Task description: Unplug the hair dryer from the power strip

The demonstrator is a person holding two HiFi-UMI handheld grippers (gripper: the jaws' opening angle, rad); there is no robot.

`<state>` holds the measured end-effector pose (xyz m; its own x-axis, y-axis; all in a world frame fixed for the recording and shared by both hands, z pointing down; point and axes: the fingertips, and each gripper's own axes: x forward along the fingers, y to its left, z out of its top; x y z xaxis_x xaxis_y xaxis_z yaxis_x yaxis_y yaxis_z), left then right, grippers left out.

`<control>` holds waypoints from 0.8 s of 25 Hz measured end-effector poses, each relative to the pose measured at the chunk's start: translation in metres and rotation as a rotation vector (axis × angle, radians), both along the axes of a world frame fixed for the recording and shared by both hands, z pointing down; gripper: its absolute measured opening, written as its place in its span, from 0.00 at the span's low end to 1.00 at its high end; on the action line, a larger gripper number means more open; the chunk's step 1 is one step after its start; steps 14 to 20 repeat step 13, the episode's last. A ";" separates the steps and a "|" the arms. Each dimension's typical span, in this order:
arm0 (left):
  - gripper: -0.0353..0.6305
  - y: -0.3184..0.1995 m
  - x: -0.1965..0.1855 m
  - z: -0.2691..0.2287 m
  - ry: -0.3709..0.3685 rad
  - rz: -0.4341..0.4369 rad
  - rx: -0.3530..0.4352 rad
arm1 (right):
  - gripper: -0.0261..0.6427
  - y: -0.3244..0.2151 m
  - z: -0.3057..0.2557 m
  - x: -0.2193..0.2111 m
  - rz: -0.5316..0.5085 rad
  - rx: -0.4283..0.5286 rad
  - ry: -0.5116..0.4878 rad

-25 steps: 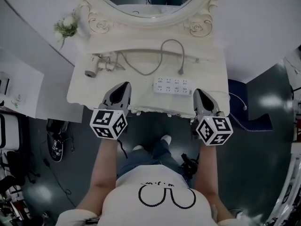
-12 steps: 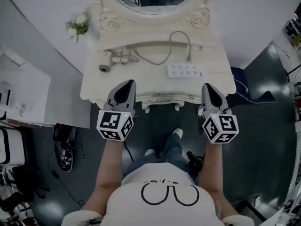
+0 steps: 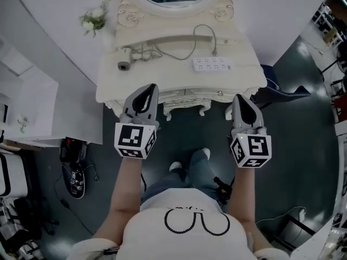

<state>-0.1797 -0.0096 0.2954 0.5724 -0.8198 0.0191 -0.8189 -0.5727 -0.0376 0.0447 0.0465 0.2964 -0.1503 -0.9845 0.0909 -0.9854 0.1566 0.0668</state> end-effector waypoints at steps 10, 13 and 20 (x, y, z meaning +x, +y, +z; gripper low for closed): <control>0.05 0.029 0.008 -0.032 0.010 -0.052 0.078 | 0.04 0.018 -0.023 0.007 -0.061 0.020 0.043; 0.05 0.038 0.009 -0.043 0.032 -0.076 0.094 | 0.04 0.025 -0.033 0.002 -0.113 0.023 0.035; 0.05 0.038 0.009 -0.043 0.032 -0.076 0.094 | 0.04 0.025 -0.033 0.002 -0.113 0.023 0.035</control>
